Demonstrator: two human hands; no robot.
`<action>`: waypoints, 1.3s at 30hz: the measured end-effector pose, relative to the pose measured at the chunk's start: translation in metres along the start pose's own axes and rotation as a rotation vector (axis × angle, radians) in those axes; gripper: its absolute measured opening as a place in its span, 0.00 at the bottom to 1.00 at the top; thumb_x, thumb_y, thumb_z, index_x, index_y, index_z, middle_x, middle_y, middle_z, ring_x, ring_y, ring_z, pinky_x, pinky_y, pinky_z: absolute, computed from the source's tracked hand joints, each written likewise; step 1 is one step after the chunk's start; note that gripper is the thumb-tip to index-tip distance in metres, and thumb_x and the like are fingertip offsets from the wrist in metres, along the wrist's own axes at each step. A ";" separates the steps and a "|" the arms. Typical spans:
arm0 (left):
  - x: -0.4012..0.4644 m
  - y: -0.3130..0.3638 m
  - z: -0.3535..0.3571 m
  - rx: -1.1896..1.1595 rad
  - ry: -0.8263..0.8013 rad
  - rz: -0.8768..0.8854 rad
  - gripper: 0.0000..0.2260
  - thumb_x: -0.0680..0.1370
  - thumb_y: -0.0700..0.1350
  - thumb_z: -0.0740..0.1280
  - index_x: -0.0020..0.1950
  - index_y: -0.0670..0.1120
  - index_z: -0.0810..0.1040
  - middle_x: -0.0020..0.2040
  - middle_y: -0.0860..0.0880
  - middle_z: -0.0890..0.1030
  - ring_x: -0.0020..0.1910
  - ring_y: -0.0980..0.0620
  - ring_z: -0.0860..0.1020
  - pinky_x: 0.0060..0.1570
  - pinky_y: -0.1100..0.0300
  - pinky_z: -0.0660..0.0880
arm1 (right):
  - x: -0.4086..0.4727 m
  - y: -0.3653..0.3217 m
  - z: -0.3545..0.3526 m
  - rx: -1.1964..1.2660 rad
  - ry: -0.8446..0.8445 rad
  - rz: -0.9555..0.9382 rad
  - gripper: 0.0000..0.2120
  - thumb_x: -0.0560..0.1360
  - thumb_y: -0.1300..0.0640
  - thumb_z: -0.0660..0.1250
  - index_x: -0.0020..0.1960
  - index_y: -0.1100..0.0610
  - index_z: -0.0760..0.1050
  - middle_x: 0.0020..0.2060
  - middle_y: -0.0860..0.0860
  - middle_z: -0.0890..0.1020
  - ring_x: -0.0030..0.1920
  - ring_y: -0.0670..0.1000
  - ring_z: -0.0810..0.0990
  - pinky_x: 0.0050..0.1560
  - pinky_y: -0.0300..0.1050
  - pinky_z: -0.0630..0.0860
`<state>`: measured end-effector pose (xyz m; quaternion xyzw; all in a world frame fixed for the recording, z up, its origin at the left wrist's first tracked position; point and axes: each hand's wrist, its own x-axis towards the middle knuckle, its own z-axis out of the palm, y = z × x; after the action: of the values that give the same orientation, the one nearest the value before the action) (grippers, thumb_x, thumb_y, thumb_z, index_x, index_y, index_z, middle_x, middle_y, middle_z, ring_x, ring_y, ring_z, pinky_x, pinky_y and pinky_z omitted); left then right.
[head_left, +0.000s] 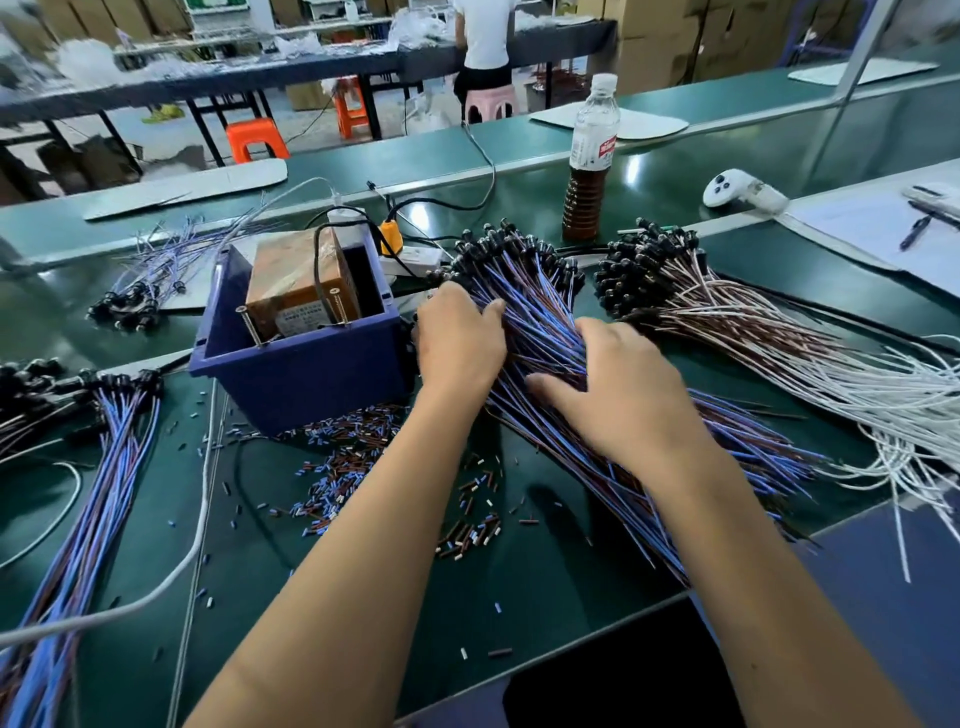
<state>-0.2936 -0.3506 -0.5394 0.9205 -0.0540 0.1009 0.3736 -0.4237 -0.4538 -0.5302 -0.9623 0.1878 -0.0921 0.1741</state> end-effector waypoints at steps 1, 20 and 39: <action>0.002 0.001 -0.002 -0.014 -0.014 0.016 0.15 0.81 0.53 0.70 0.48 0.40 0.81 0.38 0.47 0.80 0.39 0.46 0.80 0.33 0.58 0.69 | 0.001 -0.005 0.003 -0.045 -0.036 -0.005 0.35 0.78 0.32 0.66 0.74 0.54 0.66 0.67 0.55 0.75 0.68 0.59 0.74 0.67 0.61 0.72; -0.013 0.005 -0.037 -0.268 -0.285 0.137 0.19 0.83 0.49 0.65 0.37 0.40 0.81 0.31 0.46 0.84 0.32 0.46 0.84 0.38 0.51 0.83 | -0.007 -0.032 0.028 -0.126 0.179 -0.042 0.45 0.76 0.40 0.72 0.82 0.59 0.56 0.81 0.58 0.63 0.83 0.59 0.53 0.80 0.67 0.45; -0.031 -0.183 -0.243 0.661 -0.420 -0.164 0.14 0.76 0.39 0.67 0.31 0.45 0.73 0.29 0.47 0.74 0.36 0.43 0.76 0.36 0.57 0.70 | -0.061 -0.263 0.120 0.546 -0.434 -0.442 0.08 0.77 0.57 0.67 0.50 0.62 0.80 0.45 0.63 0.84 0.47 0.67 0.84 0.47 0.61 0.83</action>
<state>-0.3276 -0.0496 -0.5001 0.9930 -0.0202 -0.1078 0.0449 -0.3641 -0.1651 -0.5501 -0.8949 -0.0957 0.0314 0.4347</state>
